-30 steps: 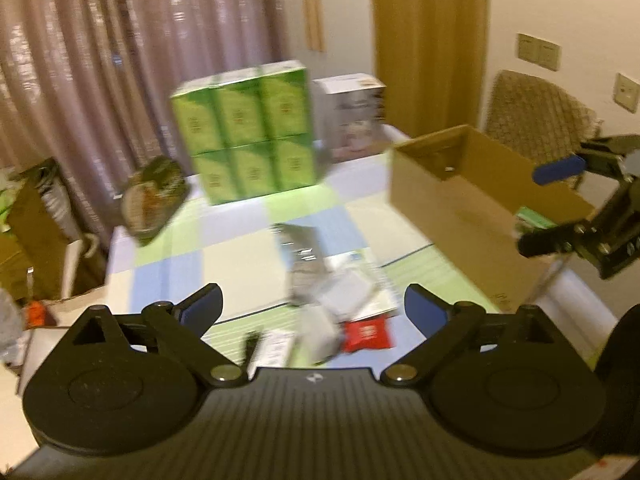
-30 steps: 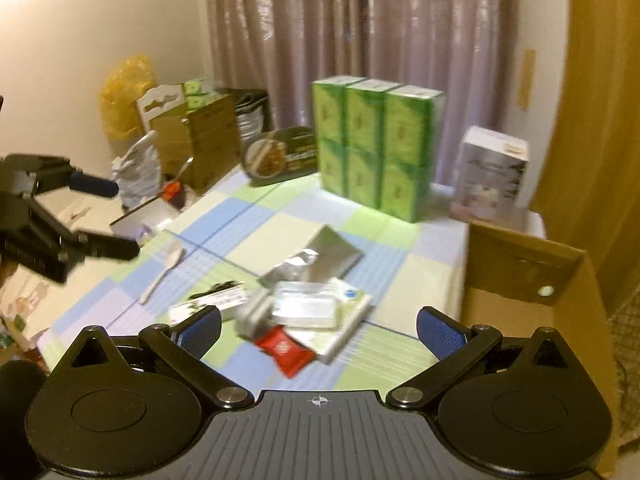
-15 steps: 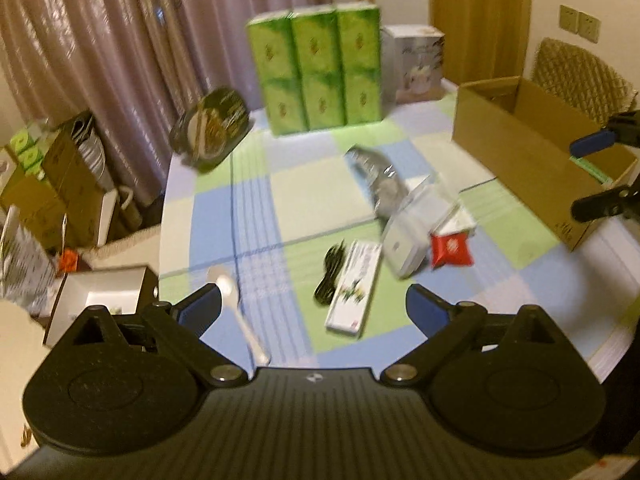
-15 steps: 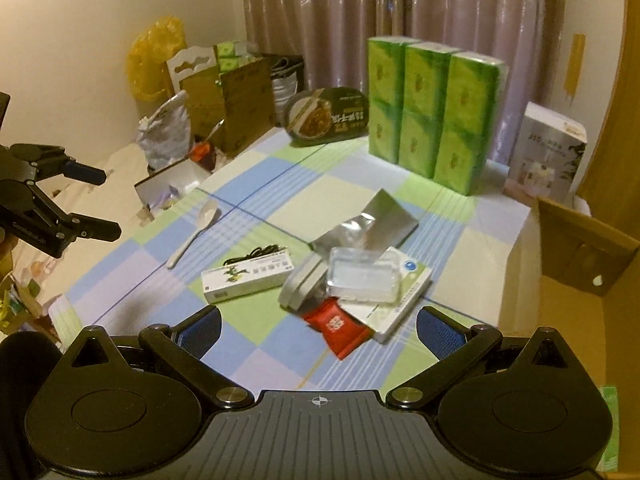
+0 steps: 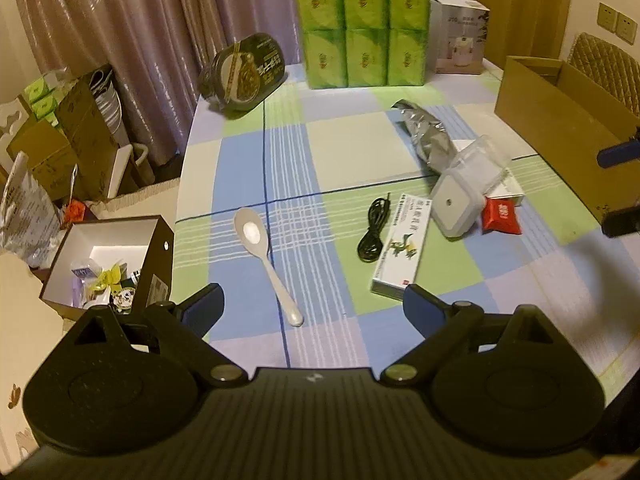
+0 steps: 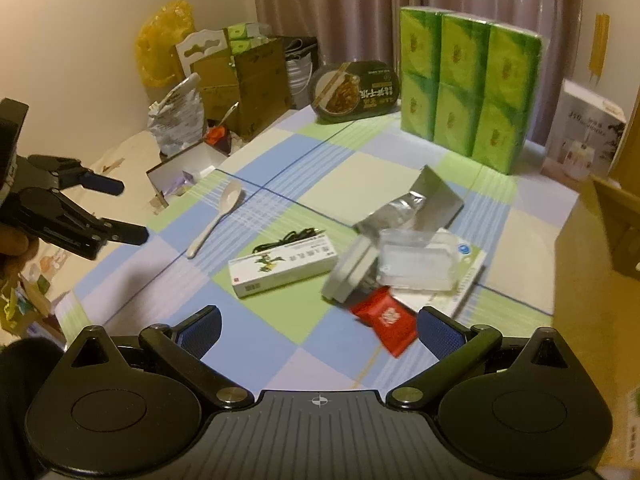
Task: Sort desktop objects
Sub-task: 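Move both tools back over the table toward the spoon and ointment box, then grasp the white spoon with left tool while right tool grasps white ointment box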
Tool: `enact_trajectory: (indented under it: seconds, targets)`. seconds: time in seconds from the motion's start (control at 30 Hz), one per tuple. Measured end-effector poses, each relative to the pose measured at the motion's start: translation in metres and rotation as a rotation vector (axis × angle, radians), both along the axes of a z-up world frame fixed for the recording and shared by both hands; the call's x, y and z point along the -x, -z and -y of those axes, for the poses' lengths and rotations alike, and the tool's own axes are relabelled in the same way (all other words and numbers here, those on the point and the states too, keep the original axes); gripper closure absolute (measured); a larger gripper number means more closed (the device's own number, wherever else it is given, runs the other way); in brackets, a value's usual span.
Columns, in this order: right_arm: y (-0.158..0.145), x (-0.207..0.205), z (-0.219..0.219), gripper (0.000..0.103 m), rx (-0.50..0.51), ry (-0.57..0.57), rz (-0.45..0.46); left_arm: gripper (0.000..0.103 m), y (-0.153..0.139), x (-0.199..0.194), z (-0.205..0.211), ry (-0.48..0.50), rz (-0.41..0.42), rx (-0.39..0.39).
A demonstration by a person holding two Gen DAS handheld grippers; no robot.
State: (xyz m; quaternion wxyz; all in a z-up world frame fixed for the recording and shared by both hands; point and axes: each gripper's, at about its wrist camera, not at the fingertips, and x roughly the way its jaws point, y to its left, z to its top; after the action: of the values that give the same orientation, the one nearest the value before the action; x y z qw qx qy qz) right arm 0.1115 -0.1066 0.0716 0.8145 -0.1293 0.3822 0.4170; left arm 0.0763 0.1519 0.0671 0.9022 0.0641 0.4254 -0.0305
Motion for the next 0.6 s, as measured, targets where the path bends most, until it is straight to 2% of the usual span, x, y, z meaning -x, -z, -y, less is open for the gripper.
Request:
enact_trajectory:
  seconds: [0.1,0.2,0.3,0.47,0.57,0.6]
  targets:
    - [0.009,0.003,-0.016,0.002,-0.007,0.007,-0.015,0.015,0.011,-0.008,-0.009,-0.011,-0.018,0.014]
    - [0.018,0.005,-0.032,0.002,-0.016,0.025,-0.026,0.026,0.024,-0.015,-0.014,-0.002,-0.035,0.011]
    - [0.028,0.005,-0.048,0.003,-0.038,0.052,-0.051,0.026,0.036,-0.022,-0.017,0.012,-0.043,-0.004]
    - [0.046,0.001,-0.076,0.013,-0.055,0.077,-0.098,0.028,0.056,-0.038,-0.025,0.023,-0.051,-0.010]
    - [0.059,-0.006,-0.090,0.017,-0.050,0.103,-0.119,0.036,0.067,-0.049,-0.032,0.021,-0.048,0.013]
    - [0.063,-0.009,-0.094,0.017,-0.047,0.112,-0.123,0.042,0.071,-0.053,-0.035,0.020,-0.049,0.021]
